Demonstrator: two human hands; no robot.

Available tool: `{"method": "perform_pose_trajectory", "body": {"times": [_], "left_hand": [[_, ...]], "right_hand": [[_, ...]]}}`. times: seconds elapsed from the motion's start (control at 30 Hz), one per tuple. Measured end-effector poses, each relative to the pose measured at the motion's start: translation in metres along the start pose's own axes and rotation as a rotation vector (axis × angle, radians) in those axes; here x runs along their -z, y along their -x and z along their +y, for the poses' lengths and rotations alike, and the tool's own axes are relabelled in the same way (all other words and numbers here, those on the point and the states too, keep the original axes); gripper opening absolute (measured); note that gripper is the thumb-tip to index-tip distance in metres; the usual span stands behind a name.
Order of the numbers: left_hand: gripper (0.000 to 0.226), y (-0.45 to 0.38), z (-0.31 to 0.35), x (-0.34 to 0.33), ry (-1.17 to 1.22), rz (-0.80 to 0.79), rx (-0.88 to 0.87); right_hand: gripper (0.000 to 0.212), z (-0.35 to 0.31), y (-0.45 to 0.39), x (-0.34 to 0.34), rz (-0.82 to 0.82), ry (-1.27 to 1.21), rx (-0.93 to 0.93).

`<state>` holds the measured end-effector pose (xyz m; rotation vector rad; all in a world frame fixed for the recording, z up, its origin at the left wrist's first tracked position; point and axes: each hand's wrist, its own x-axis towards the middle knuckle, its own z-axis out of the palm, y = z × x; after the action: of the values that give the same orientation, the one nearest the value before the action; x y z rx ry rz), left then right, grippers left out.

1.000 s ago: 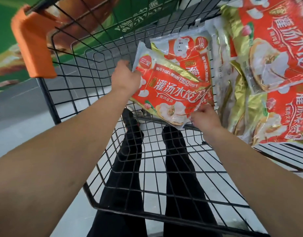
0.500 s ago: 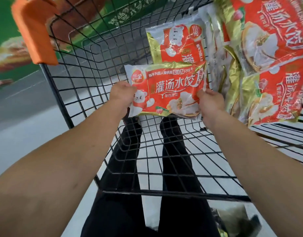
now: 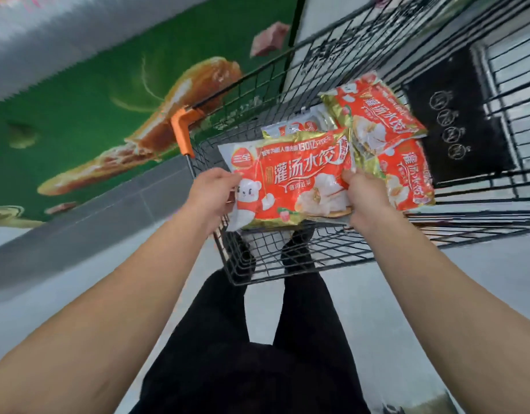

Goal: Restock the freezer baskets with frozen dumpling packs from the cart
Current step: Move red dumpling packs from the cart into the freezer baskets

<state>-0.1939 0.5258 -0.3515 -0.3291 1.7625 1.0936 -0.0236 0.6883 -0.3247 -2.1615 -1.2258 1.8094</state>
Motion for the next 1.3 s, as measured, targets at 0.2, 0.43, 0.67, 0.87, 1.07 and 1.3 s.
{"method": "perform_pose_trajectory", "body": {"times": [0.2, 0.43, 0.67, 0.87, 1.07, 1.3], "left_hand": [[0.017, 0.075, 0.021, 0.047, 0.298, -0.088, -0.047], [0.022, 0.144, 0.016, 0.093, 0.401, 0.106, -0.231], [0.02, 0.215, 0.001, 0.124, 0.205, 0.387, -0.488], [0.02, 0.245, -0.001, 0.155, 0.267, 0.475, -0.505], [0.02, 0.251, 0.015, 0.203, 0.341, 0.508, -0.498], [0.021, 0.213, 0.05, 0.289, 0.384, 0.528, -0.474]], "right_hand": [[0.01, -0.027, 0.067, 0.003, -0.08, -0.03, 0.132], [0.014, -0.043, 0.13, 0.013, -0.221, 0.009, 0.256], [0.021, -0.027, 0.177, 0.014, -0.325, 0.12, 0.399], [0.021, -0.044, 0.21, -0.014, -0.392, 0.188, 0.473], [0.019, -0.073, 0.234, -0.066, -0.461, 0.273, 0.54], [0.021, -0.104, 0.255, -0.166, -0.469, 0.349, 0.598]]}}
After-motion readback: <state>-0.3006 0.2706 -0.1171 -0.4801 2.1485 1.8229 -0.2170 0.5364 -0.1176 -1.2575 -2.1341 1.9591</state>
